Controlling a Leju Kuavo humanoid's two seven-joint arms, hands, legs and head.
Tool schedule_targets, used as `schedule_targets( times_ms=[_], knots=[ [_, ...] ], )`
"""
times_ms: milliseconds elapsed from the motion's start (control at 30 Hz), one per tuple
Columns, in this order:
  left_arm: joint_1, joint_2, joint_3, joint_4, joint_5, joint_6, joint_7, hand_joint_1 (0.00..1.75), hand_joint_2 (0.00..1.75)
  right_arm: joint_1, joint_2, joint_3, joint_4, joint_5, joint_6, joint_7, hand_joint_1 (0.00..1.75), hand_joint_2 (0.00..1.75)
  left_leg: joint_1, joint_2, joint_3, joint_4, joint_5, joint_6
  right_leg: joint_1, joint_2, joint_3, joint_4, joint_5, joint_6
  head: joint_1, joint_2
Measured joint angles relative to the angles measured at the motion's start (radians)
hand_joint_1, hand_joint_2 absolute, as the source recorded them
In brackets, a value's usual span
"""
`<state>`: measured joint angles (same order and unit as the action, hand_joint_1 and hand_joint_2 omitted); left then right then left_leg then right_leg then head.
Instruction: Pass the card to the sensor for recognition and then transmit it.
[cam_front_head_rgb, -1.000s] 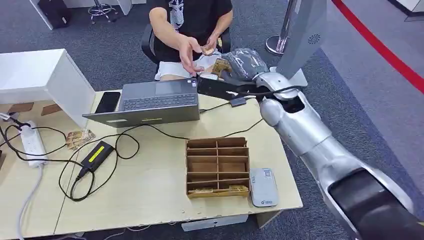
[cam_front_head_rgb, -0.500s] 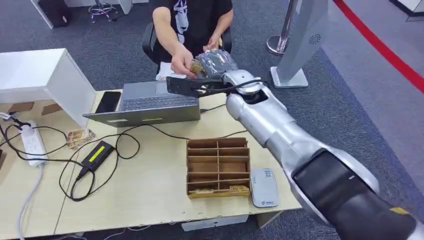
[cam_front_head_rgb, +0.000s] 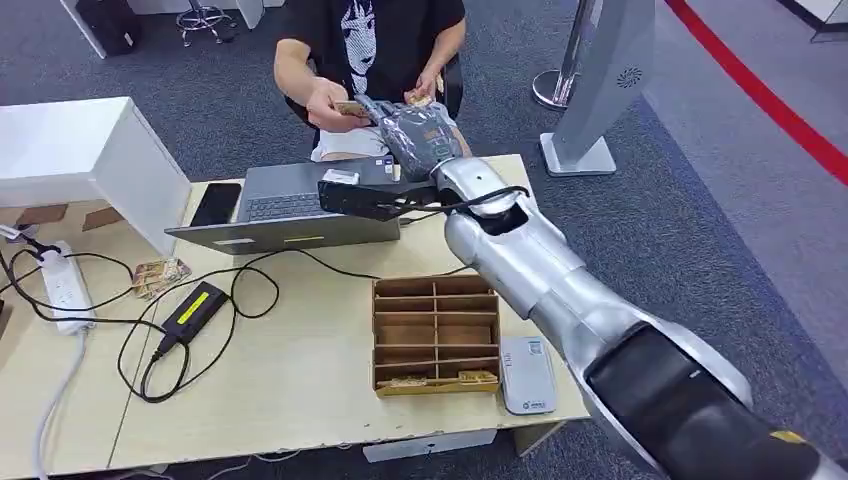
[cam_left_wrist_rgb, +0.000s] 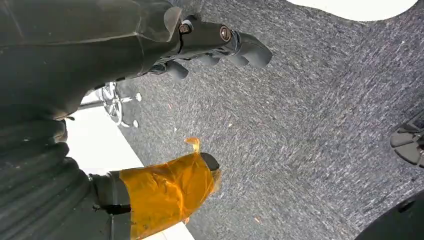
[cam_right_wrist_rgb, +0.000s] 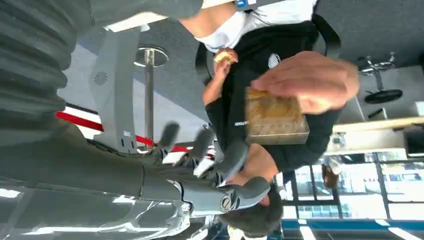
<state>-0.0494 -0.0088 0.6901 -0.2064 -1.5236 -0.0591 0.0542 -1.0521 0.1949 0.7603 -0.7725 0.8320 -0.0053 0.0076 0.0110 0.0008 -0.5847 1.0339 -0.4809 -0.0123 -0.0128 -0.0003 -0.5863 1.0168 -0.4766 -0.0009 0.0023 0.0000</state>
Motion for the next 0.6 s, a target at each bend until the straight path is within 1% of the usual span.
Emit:
schedule_targets(
  times_ms=[200, 467, 533, 600],
  knots=[
    [0.001, 0.000, 0.000, 0.000, 0.000, 0.000, 0.000, 0.00, 1.75, 0.017, -0.018, 0.000, -0.059, 0.000, 0.002, 0.002, 0.00, 1.75, 0.000, 0.000, 0.000, 0.000, 0.000, 0.000, 0.000, 0.000, 0.000, 0.000, 0.000, 0.000, 0.000, 0.000],
    [0.001, 0.000, 0.000, 0.000, 0.001, 0.001, 0.000, 0.00, 1.75, 0.028, -0.026, 0.000, -0.087, 0.009, -0.003, 0.000, 0.00, 1.75, 0.000, 0.000, 0.000, 0.000, 0.000, 0.000, 0.000, 0.000, 0.000, 0.000, 0.000, 0.000, 0.000, 0.000],
    [0.001, 0.000, 0.000, 0.000, 0.006, 0.004, 0.003, 0.00, 1.75, 0.050, -0.045, 0.000, -0.136, 0.034, -0.031, -0.004, 0.00, 1.75, 0.000, -0.001, 0.000, 0.000, 0.000, 0.000, 0.000, -0.001, 0.000, 0.000, 0.000, 0.000, 0.000, 0.000],
    [0.005, 0.000, 0.003, 0.000, 0.016, 0.010, 0.006, 0.00, 1.75, 0.103, -0.086, -0.010, -0.244, 0.040, -0.062, -0.011, 0.00, 1.75, 0.000, -0.002, 0.000, 0.000, 0.000, 0.000, 0.000, -0.002, 0.000, -0.001, 0.000, 0.000, 0.000, 0.000]
  ],
)
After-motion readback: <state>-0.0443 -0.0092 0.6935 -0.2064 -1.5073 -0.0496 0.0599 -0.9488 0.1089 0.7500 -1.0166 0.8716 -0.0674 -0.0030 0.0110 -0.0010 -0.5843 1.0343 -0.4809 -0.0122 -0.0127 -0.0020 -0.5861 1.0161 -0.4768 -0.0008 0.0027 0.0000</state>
